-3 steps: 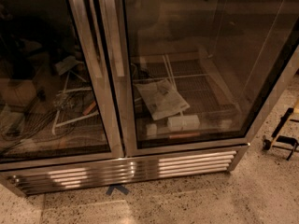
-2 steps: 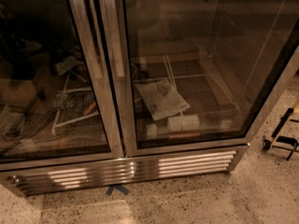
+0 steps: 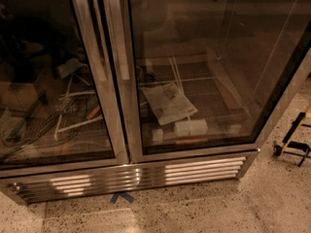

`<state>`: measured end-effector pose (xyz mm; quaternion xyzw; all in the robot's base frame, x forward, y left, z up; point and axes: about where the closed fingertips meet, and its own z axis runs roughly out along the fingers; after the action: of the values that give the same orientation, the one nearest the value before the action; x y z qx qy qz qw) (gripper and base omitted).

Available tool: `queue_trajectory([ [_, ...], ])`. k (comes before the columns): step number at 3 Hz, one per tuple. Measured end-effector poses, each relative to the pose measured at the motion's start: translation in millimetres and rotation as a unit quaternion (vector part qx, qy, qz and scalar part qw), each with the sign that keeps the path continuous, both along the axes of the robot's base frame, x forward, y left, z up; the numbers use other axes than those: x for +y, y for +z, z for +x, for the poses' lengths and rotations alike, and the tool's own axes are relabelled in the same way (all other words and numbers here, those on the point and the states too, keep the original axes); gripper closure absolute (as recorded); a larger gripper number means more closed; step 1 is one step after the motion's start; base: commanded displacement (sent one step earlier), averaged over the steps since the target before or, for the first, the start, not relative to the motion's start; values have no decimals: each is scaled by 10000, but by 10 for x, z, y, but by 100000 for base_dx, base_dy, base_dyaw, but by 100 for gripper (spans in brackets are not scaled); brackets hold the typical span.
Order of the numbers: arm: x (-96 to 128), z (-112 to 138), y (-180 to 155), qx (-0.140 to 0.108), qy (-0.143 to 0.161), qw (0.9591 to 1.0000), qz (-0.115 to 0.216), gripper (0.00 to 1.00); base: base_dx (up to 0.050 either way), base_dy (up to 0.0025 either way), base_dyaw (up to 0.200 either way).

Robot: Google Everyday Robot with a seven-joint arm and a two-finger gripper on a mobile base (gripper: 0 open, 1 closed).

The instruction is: Open top drawer

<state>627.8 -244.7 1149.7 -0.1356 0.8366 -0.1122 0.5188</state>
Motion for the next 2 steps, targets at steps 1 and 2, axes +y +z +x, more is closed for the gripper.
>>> queue_trajectory([
  [1,-330,-149,369,-121,-366,9992,-107,0,0,0,0],
  [2,-513,-440,909,-783,-633,9946,-241,0,0,0,0],
])
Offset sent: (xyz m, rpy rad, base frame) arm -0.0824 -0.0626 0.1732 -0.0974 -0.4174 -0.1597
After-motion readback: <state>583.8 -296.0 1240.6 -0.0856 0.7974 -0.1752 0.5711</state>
